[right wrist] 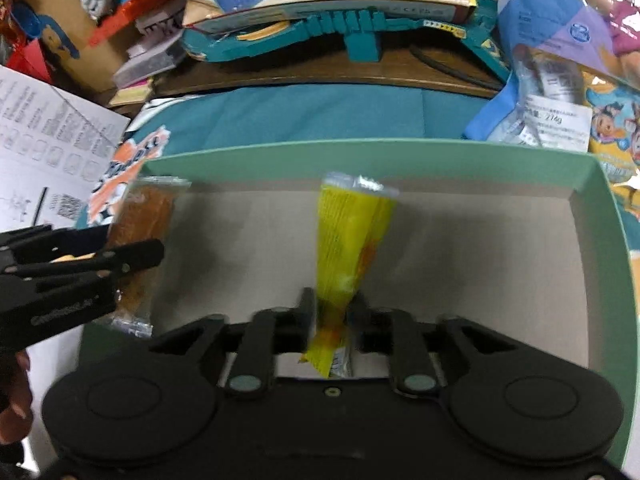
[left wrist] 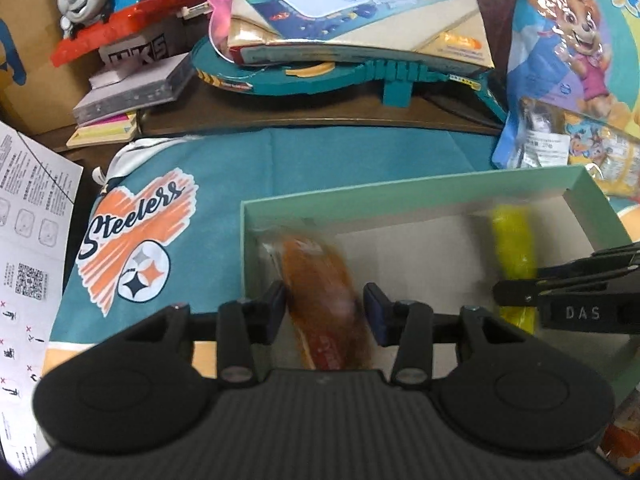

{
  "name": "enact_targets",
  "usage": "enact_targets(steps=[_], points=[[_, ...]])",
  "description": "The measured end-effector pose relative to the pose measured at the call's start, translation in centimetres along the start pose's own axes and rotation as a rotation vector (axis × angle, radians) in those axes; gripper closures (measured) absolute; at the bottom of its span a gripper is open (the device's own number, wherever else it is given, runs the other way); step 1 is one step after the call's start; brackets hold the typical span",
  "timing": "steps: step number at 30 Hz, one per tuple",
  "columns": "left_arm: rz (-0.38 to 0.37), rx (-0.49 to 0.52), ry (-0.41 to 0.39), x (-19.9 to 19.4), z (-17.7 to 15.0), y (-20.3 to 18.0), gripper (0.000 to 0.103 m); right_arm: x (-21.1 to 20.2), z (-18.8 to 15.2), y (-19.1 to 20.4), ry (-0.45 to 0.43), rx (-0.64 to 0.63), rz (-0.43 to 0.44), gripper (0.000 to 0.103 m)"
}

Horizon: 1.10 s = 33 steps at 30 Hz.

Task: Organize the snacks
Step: 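Carry both snacks into the green tray and open both tools, then grasp the gold wafer pack with left tool while right tool grasps orange bar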

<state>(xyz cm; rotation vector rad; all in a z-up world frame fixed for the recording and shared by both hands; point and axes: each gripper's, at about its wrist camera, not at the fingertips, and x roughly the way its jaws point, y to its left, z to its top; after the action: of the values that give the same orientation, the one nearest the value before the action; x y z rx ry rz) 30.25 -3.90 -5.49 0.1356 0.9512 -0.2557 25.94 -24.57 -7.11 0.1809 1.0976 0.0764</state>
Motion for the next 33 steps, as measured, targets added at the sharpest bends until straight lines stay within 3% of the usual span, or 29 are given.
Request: enact_targets(steps=[1,2,3,9,15,23,33], points=[[-0.006,-0.010,-0.010,-0.3,-0.1,0.1,0.032,-0.2,-0.1,-0.1,-0.019,0.012,0.003,0.021],[-0.011,-0.021,-0.026,-0.7,-0.2,0.1,0.012,-0.6,-0.2,-0.1,-0.043,0.018,0.004,0.002],[-0.006,-0.032,-0.044,-1.3,-0.3,0.1,0.006,-1.1,-0.5,-0.1,-0.070,0.018,-0.005,0.002],[-0.002,-0.044,-0.063,-4.2,-1.3,0.0,0.001,-4.4,-2.1,-0.8,-0.116,0.048,0.000,0.000],[0.012,0.009,-0.056,-7.6,-4.7,-1.4,0.000,-9.1,-5.4,-0.6,-0.173,0.053,0.025,0.000],[-0.029,0.063,-0.022,-11.6,-10.6,-4.2,0.000,-15.2,-11.9,-0.2,-0.210,0.020,-0.036,0.000],[-0.101,0.141,0.047,-14.4,-18.7,-7.9,0.000,-18.7,-21.3,-1.2,-0.163,0.118,-0.022,0.000]])
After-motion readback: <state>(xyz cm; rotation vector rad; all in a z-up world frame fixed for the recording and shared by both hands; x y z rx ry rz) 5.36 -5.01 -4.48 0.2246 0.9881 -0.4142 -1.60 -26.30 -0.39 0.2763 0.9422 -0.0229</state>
